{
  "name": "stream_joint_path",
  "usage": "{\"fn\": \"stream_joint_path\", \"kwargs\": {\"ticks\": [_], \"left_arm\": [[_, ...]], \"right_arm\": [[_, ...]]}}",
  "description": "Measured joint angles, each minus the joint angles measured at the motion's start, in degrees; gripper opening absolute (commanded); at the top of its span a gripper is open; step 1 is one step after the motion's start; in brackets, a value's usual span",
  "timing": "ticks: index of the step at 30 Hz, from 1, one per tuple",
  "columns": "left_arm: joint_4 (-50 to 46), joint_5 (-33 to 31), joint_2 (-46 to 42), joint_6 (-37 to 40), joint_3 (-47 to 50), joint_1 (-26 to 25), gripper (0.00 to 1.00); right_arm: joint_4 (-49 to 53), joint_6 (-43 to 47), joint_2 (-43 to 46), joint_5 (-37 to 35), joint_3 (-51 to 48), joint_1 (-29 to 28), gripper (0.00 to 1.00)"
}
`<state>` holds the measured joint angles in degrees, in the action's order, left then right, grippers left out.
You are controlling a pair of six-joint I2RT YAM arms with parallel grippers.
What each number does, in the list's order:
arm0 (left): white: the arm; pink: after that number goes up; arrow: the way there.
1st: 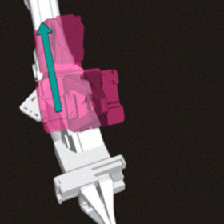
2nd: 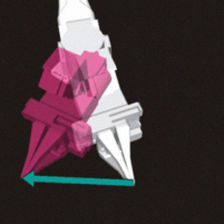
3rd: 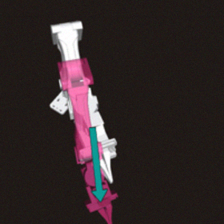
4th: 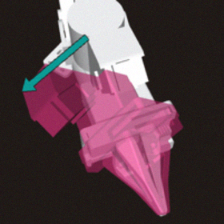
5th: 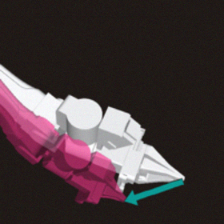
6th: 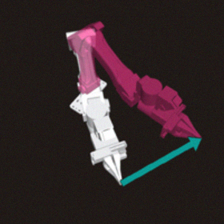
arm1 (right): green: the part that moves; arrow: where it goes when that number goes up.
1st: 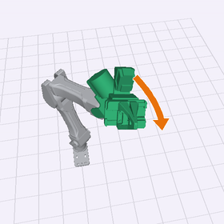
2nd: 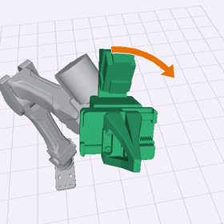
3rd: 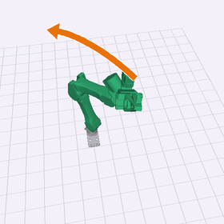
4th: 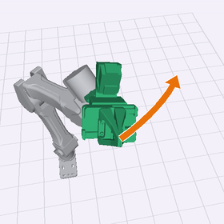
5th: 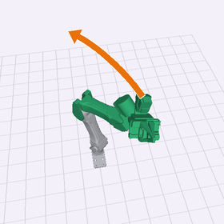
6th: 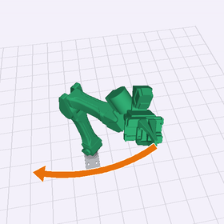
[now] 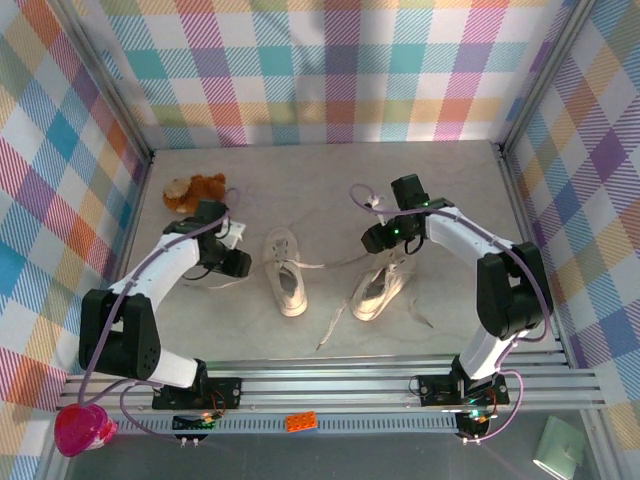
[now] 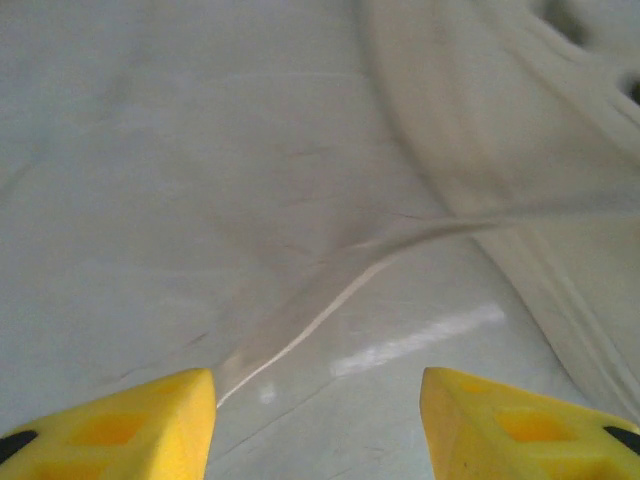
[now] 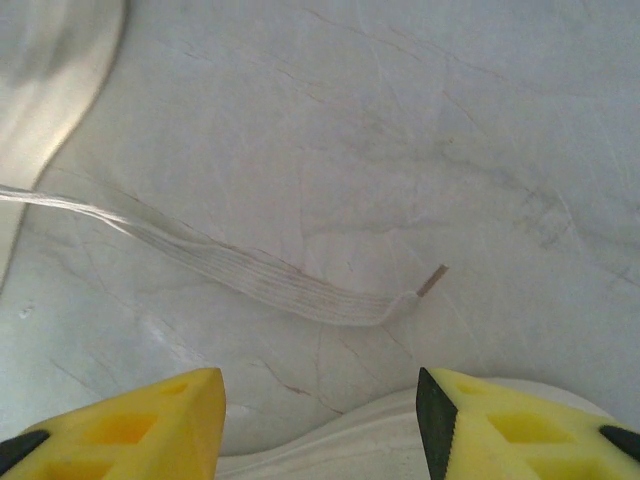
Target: Tie the shoes
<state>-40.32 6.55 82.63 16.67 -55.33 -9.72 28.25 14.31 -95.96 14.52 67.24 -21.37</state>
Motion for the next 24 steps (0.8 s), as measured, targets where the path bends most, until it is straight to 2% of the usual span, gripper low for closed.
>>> {"fn": "stream_joint_path", "kwargs": {"ticks": [5, 9, 12, 13, 14, 16, 17, 21, 24], "left_arm": [[3.21, -1.16, 5.51, 8.07, 0.35, -1.55, 0.56], [4.59, -2.67, 11.56, 11.08, 0.37, -3.87, 0.57], [6.08, -4.37, 12.83, 11.76, 1.31, -5.09, 0.56], [6.38, -4.81, 12.74, 11.72, 1.53, -5.29, 0.51], [6.56, -5.07, 12.70, 11.61, 1.68, -5.35, 0.42], [7.17, -5.42, 12.31, 11.39, 2.01, -5.55, 0.11], [7.48, -5.81, 12.17, 11.21, 2.03, -5.60, 0.02], [8.20, -7.50, 10.75, 11.10, 2.60, -5.75, 0.00], [7.52, -5.29, 5.70, 10.95, 2.91, -5.75, 0.00]], "right_arm": [[-2.19, 0.72, 3.19, 1.18, -3.02, -3.52, 0.54], [-3.43, 0.79, 3.37, 1.90, -4.83, -5.33, 0.54], [-3.87, 0.79, 3.56, 2.03, -5.66, -5.33, 0.54], [-3.89, 0.79, 3.69, 2.01, -5.68, -5.33, 0.54], [-4.11, 0.79, 3.87, 2.01, -5.68, -5.33, 0.54], [-4.68, 0.76, 4.50, 1.99, -5.68, -5.33, 0.54], [-4.87, 0.79, 4.81, 2.01, -5.68, -5.33, 0.53], [-5.70, 0.68, 6.08, 2.27, -5.84, -5.33, 0.53], [-6.54, -0.13, 6.51, 3.72, -6.47, -5.33, 0.52]]}}
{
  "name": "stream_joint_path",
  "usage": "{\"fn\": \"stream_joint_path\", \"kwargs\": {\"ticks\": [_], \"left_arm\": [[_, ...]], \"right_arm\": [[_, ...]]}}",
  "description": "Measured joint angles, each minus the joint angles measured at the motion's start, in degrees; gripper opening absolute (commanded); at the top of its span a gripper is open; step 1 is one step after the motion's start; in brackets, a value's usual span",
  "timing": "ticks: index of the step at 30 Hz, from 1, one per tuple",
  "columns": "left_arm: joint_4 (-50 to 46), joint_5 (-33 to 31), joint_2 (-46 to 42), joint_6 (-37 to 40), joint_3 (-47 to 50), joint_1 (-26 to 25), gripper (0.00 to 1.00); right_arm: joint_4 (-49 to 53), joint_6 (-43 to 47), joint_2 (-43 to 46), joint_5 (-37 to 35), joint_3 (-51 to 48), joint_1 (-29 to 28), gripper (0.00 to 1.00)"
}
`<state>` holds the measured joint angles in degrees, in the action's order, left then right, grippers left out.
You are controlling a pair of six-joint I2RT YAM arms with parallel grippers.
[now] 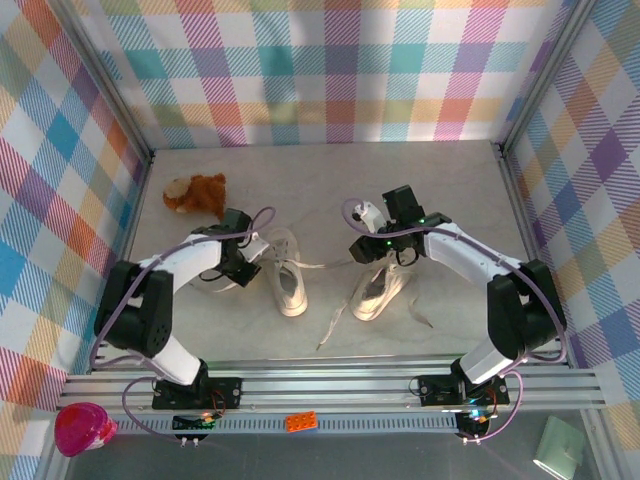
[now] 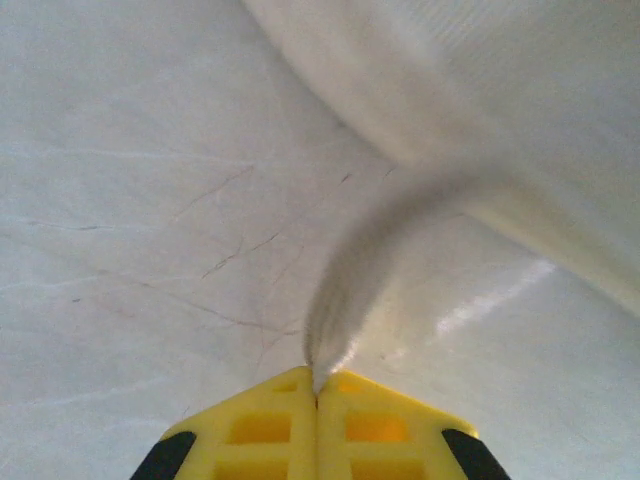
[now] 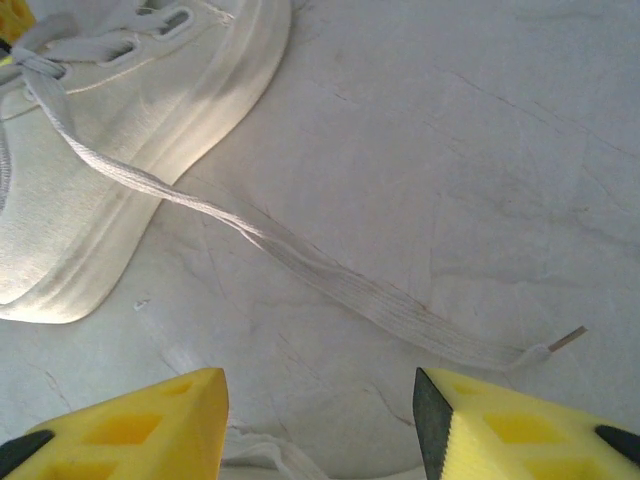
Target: Tie the shoes
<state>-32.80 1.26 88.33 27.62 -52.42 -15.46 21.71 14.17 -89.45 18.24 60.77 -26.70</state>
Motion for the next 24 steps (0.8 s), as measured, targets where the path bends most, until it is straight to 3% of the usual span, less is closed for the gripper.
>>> {"fn": "stream_joint_path", "kwargs": {"ticks": [6, 12, 18, 24], "left_arm": [[0.00, 7.06, -11.67, -3.56, -3.61, 0.00, 0.00], [1.70, 15.19, -13.75, -8.66, -7.52, 0.00, 0.00], [4.85, 19.78, -14.40, -12.04, -4.90, -0.02, 0.00], [9.51, 21.75, -18.75, -14.62, -0.07, -0.07, 0.00]], "right_arm": [[-2.78, -3.13, 0.00, 4.20, -0.90, 0.00, 0.50], [-2.86, -5.99, -1.86, 4.98, 0.42, 0.00, 0.48], [0.24, -9.55, -4.24, 1.18, 1.86, -0.02, 0.49], [7.43, -23.50, -9.09, -8.57, 9.27, -0.22, 0.47]]}}
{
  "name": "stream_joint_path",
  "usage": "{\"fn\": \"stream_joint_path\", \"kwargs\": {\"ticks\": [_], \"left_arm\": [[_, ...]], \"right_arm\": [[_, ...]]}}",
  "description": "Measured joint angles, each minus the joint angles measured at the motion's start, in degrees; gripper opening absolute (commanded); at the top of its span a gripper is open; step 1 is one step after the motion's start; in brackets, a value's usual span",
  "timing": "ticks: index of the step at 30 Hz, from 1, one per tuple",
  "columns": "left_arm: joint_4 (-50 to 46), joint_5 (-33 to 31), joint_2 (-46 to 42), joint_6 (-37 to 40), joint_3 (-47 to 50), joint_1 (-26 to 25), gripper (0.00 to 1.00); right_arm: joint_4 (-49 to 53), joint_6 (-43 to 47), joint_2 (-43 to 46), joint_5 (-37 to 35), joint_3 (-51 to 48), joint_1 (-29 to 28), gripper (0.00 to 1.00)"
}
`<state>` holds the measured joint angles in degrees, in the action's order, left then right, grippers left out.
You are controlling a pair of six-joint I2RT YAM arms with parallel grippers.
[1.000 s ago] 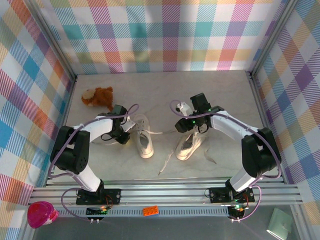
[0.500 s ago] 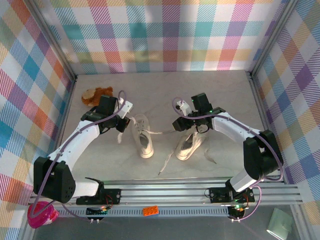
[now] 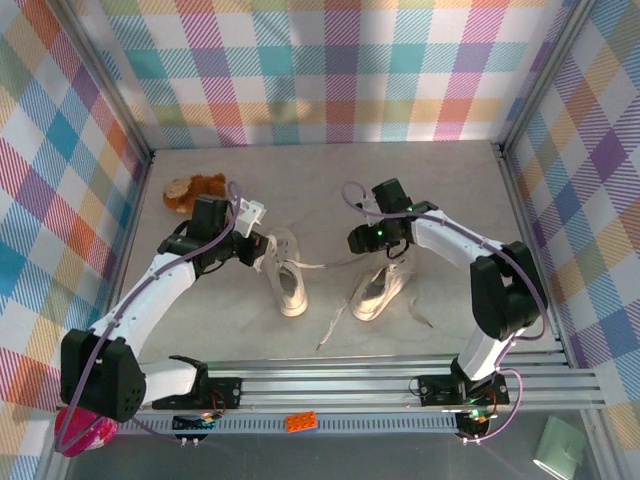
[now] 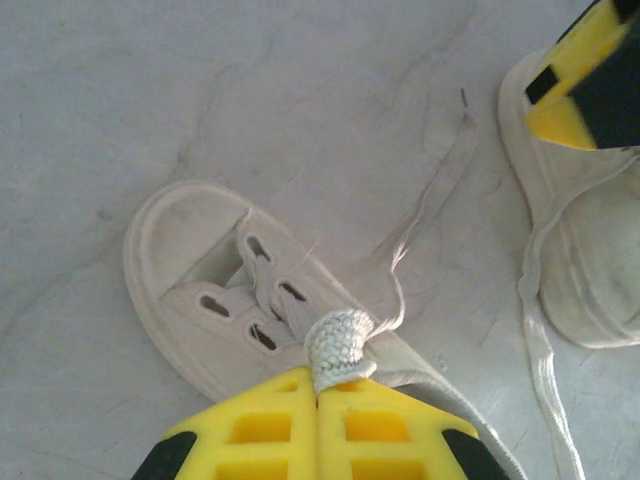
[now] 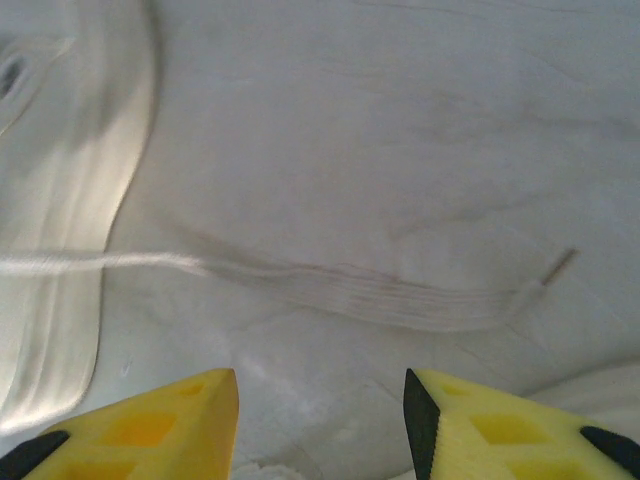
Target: Tie the shoes
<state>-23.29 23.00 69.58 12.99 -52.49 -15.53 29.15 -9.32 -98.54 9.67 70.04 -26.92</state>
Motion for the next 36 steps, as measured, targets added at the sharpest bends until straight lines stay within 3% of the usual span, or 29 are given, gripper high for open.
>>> {"fn": "stream_joint_path", "kwargs": {"ticks": [9, 21, 25, 31, 33, 36], "left_arm": [[11.17, 2.32, -6.25, -5.79, 5.90, -0.11, 0.00], [14.16, 3.98, -6.34, -7.04, 8.09, -0.11, 0.00], [13.97, 3.98, -6.34, -6.99, 8.09, -0.11, 0.00], [12.81, 3.98, -7.17, -6.97, 8.09, -0.11, 0.00], [12.68, 3.96, -7.67, -6.99, 8.09, -0.11, 0.00], [12.02, 3.69, -9.09, -7.04, 8.11, -0.11, 0.00]], "right_arm": [[9.11, -18.56, -8.02, -7.52, 8.09, -3.69, 0.52], [16.87, -26.51, -20.41, -12.35, 17.75, -7.15, 0.57], [19.98, -27.12, -23.54, -13.88, 21.64, -7.67, 0.46], [20.35, -26.73, -23.76, -15.72, 21.51, -8.02, 0.06], [18.43, -26.32, -22.75, -15.65, 20.15, -8.04, 0.00], [14.51, -25.11, -20.68, -15.47, 17.16, -8.04, 0.00]]}}
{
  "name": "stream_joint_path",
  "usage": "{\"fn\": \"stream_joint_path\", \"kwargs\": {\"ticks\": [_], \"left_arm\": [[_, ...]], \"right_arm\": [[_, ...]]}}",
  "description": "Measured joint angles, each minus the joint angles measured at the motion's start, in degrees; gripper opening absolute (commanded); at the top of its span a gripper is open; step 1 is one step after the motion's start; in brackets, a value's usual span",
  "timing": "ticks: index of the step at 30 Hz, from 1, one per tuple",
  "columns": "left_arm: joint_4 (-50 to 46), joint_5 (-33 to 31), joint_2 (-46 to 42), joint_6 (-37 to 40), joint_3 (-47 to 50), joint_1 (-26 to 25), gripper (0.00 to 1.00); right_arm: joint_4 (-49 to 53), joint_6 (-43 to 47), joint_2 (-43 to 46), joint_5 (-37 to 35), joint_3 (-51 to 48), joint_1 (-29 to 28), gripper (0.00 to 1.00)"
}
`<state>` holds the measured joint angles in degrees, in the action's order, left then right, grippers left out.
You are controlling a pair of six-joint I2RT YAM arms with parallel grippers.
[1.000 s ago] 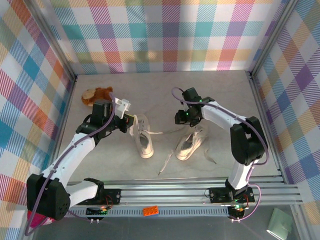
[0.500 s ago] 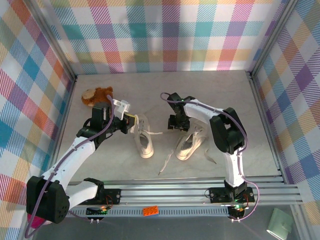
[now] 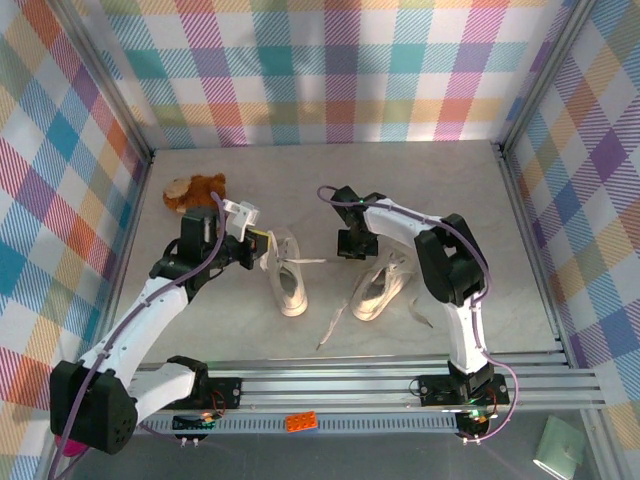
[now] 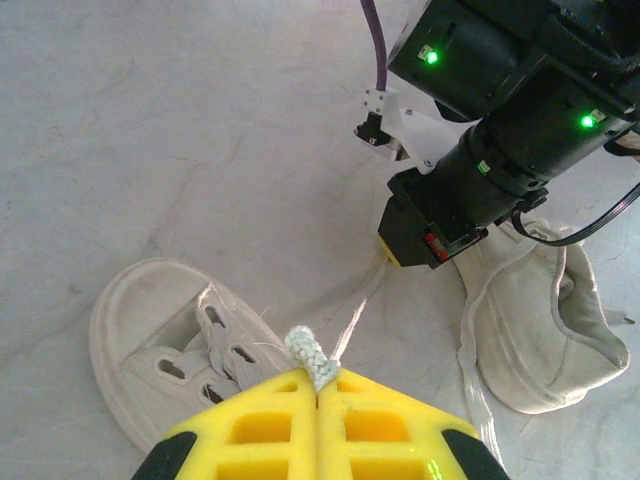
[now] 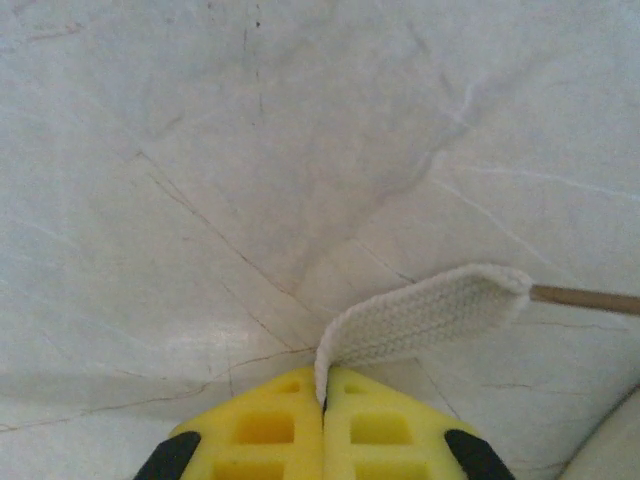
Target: Tie the shoes
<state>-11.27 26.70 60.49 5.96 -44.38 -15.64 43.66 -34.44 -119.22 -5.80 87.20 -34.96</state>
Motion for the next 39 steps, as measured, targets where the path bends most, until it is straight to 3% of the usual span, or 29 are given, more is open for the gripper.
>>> {"fn": "stream_joint_path", "kwargs": {"ticks": [6, 12, 18, 20, 21, 25, 27, 30, 33, 39], "left_arm": [[-0.85, -1.92, -5.49, -1.46, 3.21, -0.04, 0.00], [-0.63, -3.26, -8.50, -3.63, 6.27, -1.40, 0.00], [0.11, -5.44, -9.70, -5.14, 8.66, -5.05, 0.00], [0.68, -6.25, -10.32, -5.31, 9.55, -5.81, 0.00], [0.94, -6.51, -10.49, -5.35, 9.97, -6.08, 0.00], [0.94, -7.43, -10.51, -5.79, 10.47, -6.32, 0.00], [0.98, -7.93, -10.51, -6.10, 10.47, -6.36, 0.00], [1.16, -8.68, -10.54, -6.56, 10.49, -6.36, 0.00], [2.08, -9.27, -10.54, -6.67, 10.49, -6.36, 0.00], [4.31, -9.18, -9.60, -7.28, 10.47, -6.29, 0.00]], "right_arm": [[-3.80, 4.81, 3.58, -0.22, 1.16, 0.00, 0.00], [-4.59, 10.21, 3.41, 1.84, 17.86, -1.55, 0.00], [-5.79, 14.10, -4.72, 11.34, 37.75, -7.80, 0.00], [-7.39, 14.60, -7.91, 16.46, 40.85, -10.29, 0.00], [-8.24, 14.60, -9.16, 19.45, 41.31, -11.15, 0.05], [-8.85, 14.62, -13.31, 27.47, 41.40, -14.08, 0.39], [-7.96, 15.21, -13.79, 27.91, 41.35, -14.05, 0.50], [-8.50, 16.96, -11.82, 27.54, 38.97, -12.61, 0.54], [-10.75, 17.53, -5.16, 27.34, 30.10, -9.68, 0.57], [-25.73, 20.37, 14.84, 27.50, 3.50, -0.57, 0.63]]}}
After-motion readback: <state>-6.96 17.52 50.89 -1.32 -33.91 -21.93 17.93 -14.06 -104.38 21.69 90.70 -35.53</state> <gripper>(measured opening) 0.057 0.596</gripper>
